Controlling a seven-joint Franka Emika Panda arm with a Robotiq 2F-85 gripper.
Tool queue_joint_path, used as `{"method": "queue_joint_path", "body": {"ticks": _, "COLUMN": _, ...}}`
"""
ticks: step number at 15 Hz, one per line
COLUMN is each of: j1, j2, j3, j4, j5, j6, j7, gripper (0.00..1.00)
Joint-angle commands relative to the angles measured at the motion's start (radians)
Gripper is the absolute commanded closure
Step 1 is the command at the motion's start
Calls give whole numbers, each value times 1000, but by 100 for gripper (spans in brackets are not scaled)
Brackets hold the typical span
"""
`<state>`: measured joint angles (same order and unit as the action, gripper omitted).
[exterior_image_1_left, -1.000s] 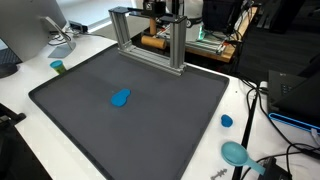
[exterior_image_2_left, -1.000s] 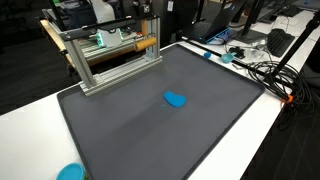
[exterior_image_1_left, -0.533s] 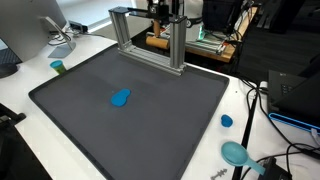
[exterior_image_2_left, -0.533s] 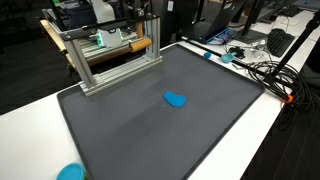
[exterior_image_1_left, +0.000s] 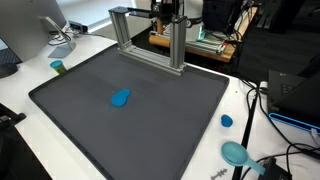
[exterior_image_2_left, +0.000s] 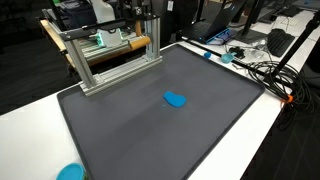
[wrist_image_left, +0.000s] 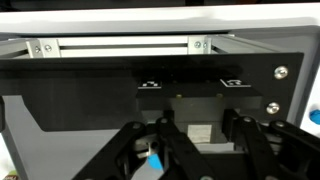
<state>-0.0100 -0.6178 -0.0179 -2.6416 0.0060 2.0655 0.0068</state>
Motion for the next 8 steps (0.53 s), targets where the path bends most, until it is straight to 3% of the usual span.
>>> {"method": "queue_joint_path", "body": {"ticks": 1, "j1": 13, "j2": -71, "j3": -27, "j4": -37, "j5": 24, "j6": 6, "j7": -60, "gripper": 21}}
{"method": "queue_joint_path", "body": {"ticks": 4, "j1": 14, "j2": -144, "j3": -24, "j4": -47, "j5": 1, "j6": 3, "j7": -104, "gripper": 2}}
{"method": "queue_joint_path", "body": {"ticks": 8, "j1": 10, "j2": -307, "j3": -13, "j4": -59, "j5": -96, "j6": -14, "j7": -192, "gripper": 0}}
